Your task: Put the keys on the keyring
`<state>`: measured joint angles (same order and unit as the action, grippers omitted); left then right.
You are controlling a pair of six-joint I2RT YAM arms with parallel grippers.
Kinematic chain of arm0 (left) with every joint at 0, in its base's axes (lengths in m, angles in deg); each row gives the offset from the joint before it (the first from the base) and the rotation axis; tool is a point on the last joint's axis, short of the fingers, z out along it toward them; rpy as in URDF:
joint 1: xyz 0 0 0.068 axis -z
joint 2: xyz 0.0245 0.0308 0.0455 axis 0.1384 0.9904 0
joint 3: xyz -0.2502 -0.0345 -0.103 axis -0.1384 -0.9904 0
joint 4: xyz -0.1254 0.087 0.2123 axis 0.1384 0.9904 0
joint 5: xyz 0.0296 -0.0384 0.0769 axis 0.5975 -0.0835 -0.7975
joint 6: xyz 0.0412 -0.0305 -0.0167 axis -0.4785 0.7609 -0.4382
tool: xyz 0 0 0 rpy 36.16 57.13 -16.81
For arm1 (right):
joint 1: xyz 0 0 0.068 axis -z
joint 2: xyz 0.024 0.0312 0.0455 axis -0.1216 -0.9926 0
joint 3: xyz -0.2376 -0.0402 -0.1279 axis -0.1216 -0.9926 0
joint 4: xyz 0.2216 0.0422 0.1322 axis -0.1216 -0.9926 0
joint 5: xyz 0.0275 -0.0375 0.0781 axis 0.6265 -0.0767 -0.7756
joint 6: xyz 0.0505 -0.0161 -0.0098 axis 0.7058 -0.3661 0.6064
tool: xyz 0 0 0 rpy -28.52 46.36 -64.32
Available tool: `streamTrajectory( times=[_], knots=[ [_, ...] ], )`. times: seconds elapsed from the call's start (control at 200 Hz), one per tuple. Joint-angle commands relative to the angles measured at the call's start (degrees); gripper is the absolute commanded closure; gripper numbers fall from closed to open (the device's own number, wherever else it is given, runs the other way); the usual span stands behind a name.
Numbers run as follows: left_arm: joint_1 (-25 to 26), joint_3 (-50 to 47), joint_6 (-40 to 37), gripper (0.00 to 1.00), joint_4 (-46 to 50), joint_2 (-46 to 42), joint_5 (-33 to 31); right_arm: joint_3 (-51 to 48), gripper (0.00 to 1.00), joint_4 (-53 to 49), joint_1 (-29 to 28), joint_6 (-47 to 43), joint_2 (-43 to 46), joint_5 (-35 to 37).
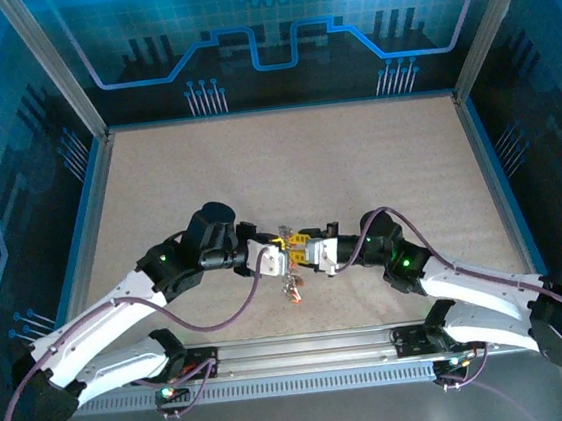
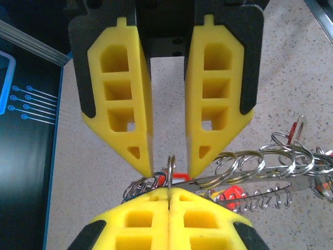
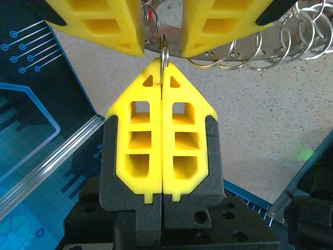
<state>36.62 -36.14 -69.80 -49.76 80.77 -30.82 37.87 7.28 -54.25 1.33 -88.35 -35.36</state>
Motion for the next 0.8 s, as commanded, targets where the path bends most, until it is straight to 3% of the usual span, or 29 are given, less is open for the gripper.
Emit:
streamTrajectory(
  times=[0.0,0.065,0.18,0.235,0.305,0.36,0.395,0.55,0.795],
  knots=[
    [0.7,3.2,-1.3,1.00,0.0,0.4,-0.3,1.5,0.77,2.7,-1.0,0.3,-1.0,1.5],
    [0.8,3.1,-1.3,1.00,0.0,0.5,-0.5,1.4,0.80,3.1,-1.0,0.8,-1.0,2.1],
    [0.9,3.5,-0.4,1.00,-0.1,0.3,-0.1,1.2,1.00,2.9,-0.9,0.3,-1.0,2.2],
    [0.9,3.3,0.2,1.00,-0.4,0.1,-0.1,1.0,1.00,2.5,-0.9,-0.1,-0.5,2.4],
    [0.9,2.4,0.8,0.54,-1.7,-0.7,-0.5,-0.7,1.00,6.1,-1.0,0.6,0.5,3.5],
    [0.9,1.4,1.4,0.27,-2.8,-1.8,-1.1,-2.8,1.00,10.4,-1.0,0.6,1.2,3.9],
    [0.8,0.9,1.9,0.18,-3.2,-2.8,-1.8,-4.4,1.00,13.1,-1.0,-0.7,1.6,3.2],
    [0.6,0.3,5.4,0.06,-2.9,-6.7,-3.5,-8.9,1.00,21.2,-1.3,-5.4,5.1,3.5],
    [-0.4,2.9,8.5,0.04,0.3,-8.2,-2.0,-11.5,1.00,18.6,-1.7,-10.6,13.6,2.1]
  ],
)
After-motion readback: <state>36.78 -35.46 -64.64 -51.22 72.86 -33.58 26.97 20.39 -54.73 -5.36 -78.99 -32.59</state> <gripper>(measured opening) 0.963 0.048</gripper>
